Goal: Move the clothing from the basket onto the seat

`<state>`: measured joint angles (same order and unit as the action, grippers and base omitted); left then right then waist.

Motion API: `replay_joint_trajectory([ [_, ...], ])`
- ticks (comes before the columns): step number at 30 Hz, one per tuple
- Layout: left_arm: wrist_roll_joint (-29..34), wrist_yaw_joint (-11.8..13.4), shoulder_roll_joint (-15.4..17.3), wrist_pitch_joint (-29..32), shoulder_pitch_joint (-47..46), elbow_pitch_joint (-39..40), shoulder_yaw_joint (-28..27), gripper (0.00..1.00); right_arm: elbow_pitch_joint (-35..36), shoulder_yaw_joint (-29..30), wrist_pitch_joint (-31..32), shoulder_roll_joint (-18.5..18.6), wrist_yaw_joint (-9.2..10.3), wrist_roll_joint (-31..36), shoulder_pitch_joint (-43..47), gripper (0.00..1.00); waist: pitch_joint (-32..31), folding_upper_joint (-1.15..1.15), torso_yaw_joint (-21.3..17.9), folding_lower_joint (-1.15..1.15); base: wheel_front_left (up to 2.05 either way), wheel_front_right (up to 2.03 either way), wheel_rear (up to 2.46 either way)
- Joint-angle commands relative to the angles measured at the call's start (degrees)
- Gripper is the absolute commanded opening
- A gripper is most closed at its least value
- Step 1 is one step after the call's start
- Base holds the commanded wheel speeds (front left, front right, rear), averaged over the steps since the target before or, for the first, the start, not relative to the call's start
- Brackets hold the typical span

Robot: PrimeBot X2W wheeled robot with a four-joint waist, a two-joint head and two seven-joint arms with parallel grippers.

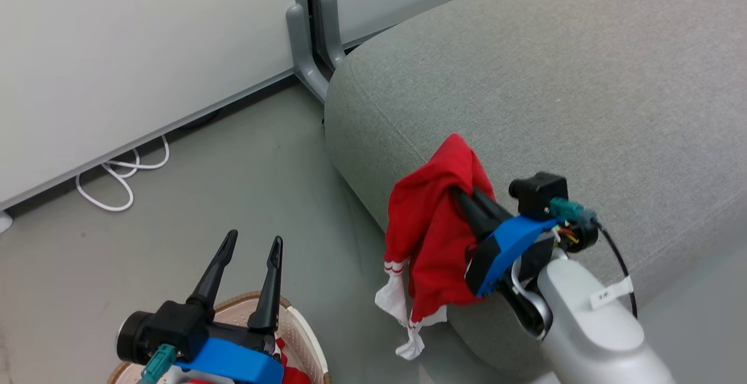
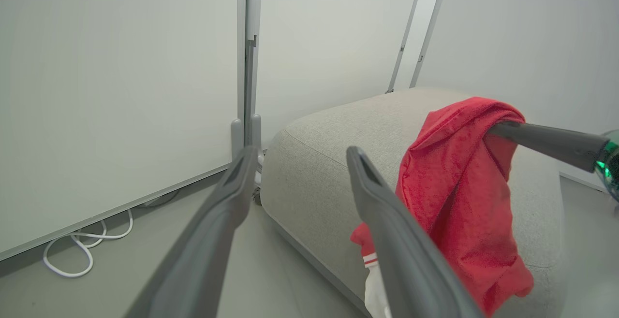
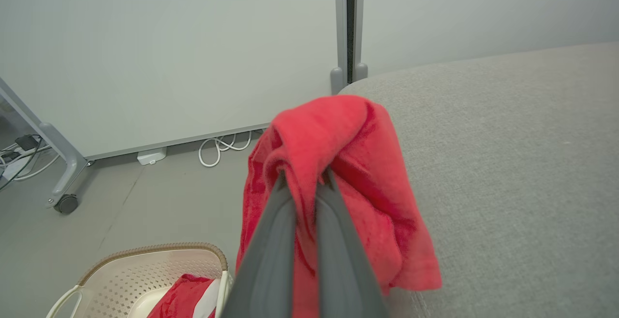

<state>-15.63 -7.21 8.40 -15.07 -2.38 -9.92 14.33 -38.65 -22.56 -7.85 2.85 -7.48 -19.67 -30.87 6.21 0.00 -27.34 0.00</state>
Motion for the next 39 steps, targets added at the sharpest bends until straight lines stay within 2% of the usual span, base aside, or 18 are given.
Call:
replay_joint_trajectory([
  [1, 0.23, -0.39, 0.41, -0.15, -1.26, 0.62, -0.09, 1.00, 0.23, 0.69, 0.21, 0.08, -0.03, -0.37, -2.48, 0.00, 1.60, 0.00, 0.77, 0.00, 0.00, 0.00, 0.00],
  [6, 0.92, -0.39, 1.79, -0.16, -3.38, 2.66, 0.16, 1.00, -1.75, 6.47, 1.92, 0.15, -0.03, 0.22, -11.76, 0.00, 7.30, 0.00, 2.74, 0.00, 0.00, 0.00, 0.00],
  [10, 1.68, -0.40, 3.47, -0.16, -6.75, 4.71, 2.21, 1.00, -2.68, 14.09, 3.53, 4.34, -0.02, 2.07, -21.56, 0.00, 14.48, 0.00, 5.66, 0.00, 0.00, 0.00, 0.00],
  [15, 2.15, -0.40, 5.26, -0.16, -11.28, 7.33, 3.82, 1.00, -3.69, 24.86, 5.21, 12.08, -0.02, 3.77, -31.73, 0.00, 22.94, 0.00, 9.15, 0.00, 0.00, 0.00, 0.00],
  [19, 2.95, -0.40, 6.24, -0.16, -14.02, 10.05, 3.85, 1.00, -4.00, 34.00, 5.56, 17.46, -0.02, 5.66, -36.57, 0.00, 29.24, 0.00, 11.47, 0.00, 0.00, 0.00, 0.00],
  [23, 3.70, -0.39, 6.25, -0.16, -15.86, 13.50, 3.09, 1.00, -4.97, 41.26, 5.42, 20.46, -0.02, 8.81, -37.42, 0.00, 34.69, 0.00, 13.23, 0.00, 0.00, 0.00, 0.00],
  [31, 4.74, -0.34, 5.04, -0.16, -16.72, 17.64, 1.46, 1.00, -8.89, 50.46, 3.92, 19.66, -0.02, 15.92, -32.90, 0.00, 40.29, 0.00, 15.06, 0.00, 0.00, 0.00, 0.00],
  [39, 5.08, -0.37, 3.91, -0.16, -17.16, 17.38, 1.07, 1.00, -11.53, 55.63, 2.46, 17.95, -0.02, 20.06, -31.74, 0.00, 40.76, 0.00, 15.64, 0.00, 0.00, 0.00, 0.00],
])
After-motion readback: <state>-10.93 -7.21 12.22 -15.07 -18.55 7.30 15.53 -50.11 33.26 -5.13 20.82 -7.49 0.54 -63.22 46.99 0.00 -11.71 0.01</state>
